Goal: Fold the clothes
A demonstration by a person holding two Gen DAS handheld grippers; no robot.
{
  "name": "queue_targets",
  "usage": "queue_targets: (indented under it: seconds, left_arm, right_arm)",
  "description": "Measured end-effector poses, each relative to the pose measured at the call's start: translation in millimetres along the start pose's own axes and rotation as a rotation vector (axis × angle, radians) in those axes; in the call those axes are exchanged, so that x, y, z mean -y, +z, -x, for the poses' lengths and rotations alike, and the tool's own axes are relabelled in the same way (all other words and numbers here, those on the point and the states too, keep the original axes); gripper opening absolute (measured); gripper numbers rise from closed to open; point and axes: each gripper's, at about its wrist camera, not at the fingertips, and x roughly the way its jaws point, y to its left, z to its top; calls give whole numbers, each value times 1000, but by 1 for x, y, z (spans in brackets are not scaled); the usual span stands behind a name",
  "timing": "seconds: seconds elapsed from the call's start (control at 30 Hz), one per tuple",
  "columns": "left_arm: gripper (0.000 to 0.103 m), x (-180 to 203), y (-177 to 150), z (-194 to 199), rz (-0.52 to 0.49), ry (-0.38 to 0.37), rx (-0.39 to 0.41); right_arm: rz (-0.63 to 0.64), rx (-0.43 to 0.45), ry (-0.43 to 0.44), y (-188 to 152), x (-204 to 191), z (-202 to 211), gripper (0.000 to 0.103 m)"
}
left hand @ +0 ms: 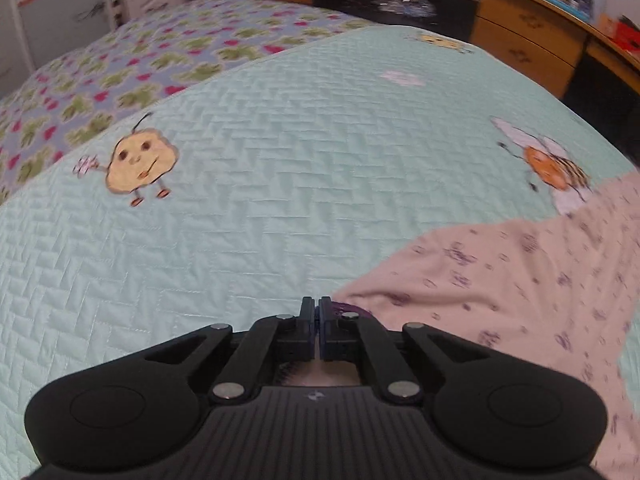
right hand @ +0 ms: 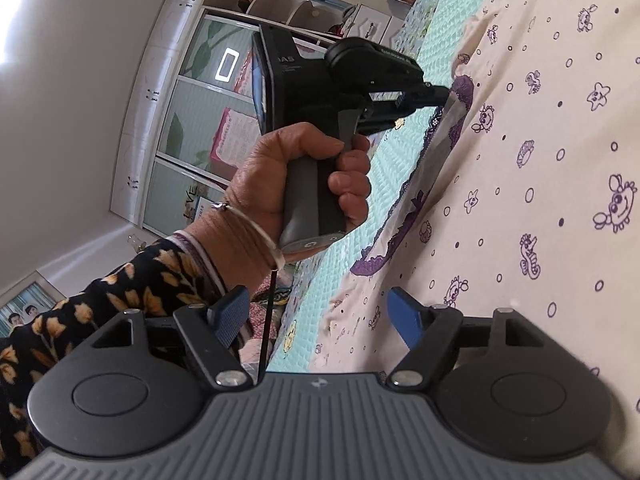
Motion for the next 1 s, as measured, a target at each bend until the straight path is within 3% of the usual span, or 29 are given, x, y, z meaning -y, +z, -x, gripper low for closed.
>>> queue_targets:
  seconds: [0.07,0.17,0.27,0.37,0.43,0.47,0.5,0.6,0.7,1.0]
  left_arm:
    - [1,2,-2,2,-13,24,14]
    - [1,-6,-2,-5,-2,116,-4]
    - [1,-6,-2,-2,14,103,21]
    - [9,-10,0,3,48,77,37]
    - [45,-13,0,6,72,110,55]
    - [47,-14,0,7,83,127,63]
    - [47,-15,-1,10,98,132,75]
    - [46,-12,1,18,127,25,108]
    - [46,13,10,16,35,-28,87]
    - [45,64,40,-20,-158,-41,-39]
  right_arm:
    - [2,0,-2,0,1,-2,76]
    - [8,-1,-5,-1,2,-3,76]
    - [12,-1,-7,-1,1,-4,76]
    - [15,-1,-8,-1,1,-4,76]
    - [16,-2,-8,0,2,-4,76]
    - [16,-2,-8,0,2,-4,76]
    - [16,-2,-8,0,2,-4,76]
    - [15,0,-8,0,3,-4,76]
    - [20,2,-10,-1,3,-5,76]
    - [8,2,-3,1,5,-7,76]
